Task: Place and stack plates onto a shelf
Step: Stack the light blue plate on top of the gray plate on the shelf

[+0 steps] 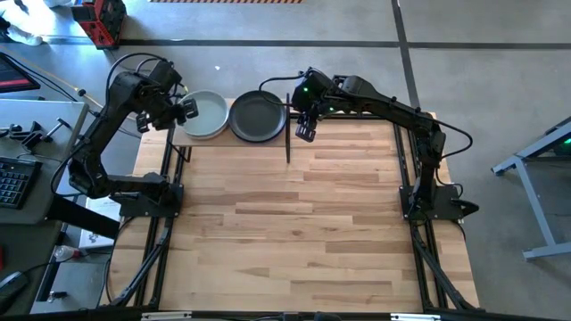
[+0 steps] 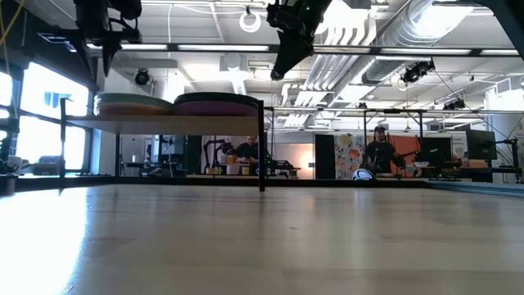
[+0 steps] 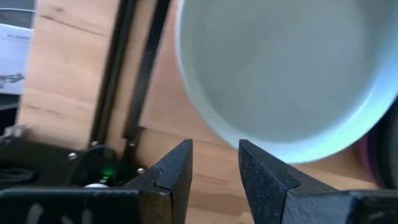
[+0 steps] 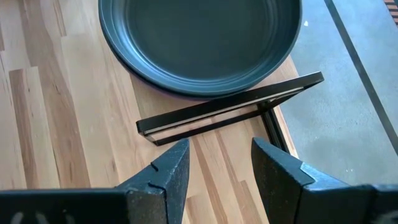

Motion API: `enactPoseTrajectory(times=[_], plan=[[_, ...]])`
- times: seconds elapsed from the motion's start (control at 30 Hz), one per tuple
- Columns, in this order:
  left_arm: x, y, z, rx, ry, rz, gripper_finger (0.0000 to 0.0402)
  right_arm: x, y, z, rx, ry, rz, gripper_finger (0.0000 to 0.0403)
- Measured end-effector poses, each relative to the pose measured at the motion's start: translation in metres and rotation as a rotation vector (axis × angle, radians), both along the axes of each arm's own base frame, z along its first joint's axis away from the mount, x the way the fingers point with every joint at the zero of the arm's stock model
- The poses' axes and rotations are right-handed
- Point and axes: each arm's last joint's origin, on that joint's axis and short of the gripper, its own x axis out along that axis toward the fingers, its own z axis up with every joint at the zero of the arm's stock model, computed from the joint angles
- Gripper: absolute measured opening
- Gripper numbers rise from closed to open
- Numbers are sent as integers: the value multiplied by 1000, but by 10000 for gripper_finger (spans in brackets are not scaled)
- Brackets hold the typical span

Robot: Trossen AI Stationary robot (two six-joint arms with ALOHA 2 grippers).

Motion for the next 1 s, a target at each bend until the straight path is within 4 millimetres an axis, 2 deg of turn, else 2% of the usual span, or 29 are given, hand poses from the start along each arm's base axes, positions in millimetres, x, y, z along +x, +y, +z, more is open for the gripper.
enactPoseTrajectory(times=[0.3, 0.53, 0.8, 1.0], plan=[[1, 2, 1, 32, 6, 6, 118, 0, 0, 0, 0, 0, 0, 152], [11, 23, 4, 192, -59, 6, 117, 0, 0, 0, 0, -1, 0, 152], [22, 44, -15, 112, 15, -11, 117, 0, 0, 0, 1, 1, 0, 152], [26, 45, -19, 101, 45, 17, 117, 0, 0, 0, 6, 3, -6, 152]])
